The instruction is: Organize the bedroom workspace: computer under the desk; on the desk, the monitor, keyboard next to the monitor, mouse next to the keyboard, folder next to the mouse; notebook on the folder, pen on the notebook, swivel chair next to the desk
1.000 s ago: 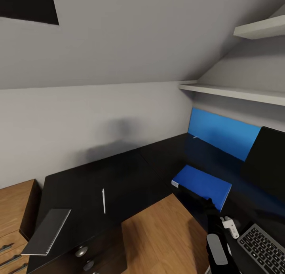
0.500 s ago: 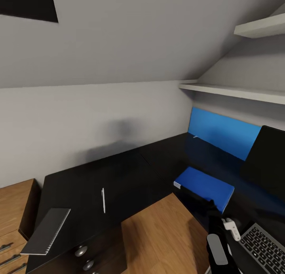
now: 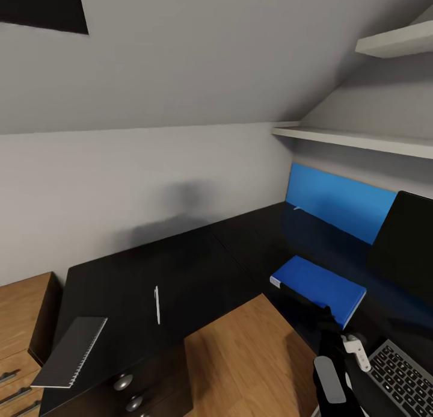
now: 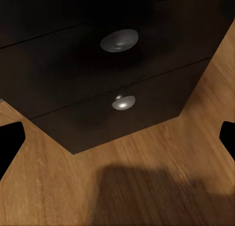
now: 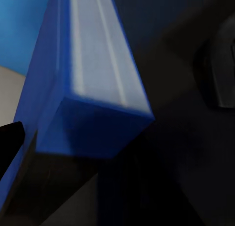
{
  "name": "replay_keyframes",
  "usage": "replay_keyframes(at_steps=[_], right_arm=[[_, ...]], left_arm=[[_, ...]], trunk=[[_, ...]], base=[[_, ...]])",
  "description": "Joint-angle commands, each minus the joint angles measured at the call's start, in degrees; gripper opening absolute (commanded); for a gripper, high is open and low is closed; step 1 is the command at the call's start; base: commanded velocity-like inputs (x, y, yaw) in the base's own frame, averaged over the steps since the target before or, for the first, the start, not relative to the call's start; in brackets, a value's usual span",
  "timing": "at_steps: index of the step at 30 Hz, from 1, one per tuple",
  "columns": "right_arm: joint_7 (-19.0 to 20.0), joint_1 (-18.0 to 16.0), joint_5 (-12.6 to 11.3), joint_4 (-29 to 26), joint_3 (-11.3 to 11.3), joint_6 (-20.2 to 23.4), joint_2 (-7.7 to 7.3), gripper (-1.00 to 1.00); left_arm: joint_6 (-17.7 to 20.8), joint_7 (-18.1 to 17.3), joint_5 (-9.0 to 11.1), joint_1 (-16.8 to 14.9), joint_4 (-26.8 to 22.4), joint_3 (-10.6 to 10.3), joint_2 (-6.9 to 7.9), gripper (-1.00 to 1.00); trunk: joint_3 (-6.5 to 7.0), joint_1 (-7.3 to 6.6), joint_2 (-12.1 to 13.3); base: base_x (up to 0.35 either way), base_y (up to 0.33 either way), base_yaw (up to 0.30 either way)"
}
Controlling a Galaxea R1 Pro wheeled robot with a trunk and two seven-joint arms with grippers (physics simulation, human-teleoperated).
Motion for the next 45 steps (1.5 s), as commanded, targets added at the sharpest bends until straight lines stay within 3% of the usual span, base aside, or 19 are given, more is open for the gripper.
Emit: replay_keyframes(at_steps=[1, 34, 45], right_arm=[[-0.08, -0.04, -0.39, -0.06, -0.03, -0.08, 0.02, -1.0], [-0.16, -0.04, -0.39, 0.06, 0.01, 0.19, -0.07, -1.0], [-0.61, -0.04, -0.39, 0.05, -0.03, 0.2, -0.1, -1.0]], left_arm=[[-0.11, 0.55, -0.62, -0.01, 0.01, 0.14, -0.01, 1.0], [-0.15, 0.52, -0.61, -0.04, 0.01, 0.02, 0.0, 1.0], [-0.21, 0.61, -0.61, -0.03, 0.01, 0.08, -0.01, 1.0]], trunk=[[-0.07, 0.0, -0.04], [-0.25, 0.22, -0.44], [-2.04, 2.42, -4.46]], base=[[0.0, 0.0, 0.0], [0.0, 0.028, 0.0], [0.0, 0.0, 0.0]])
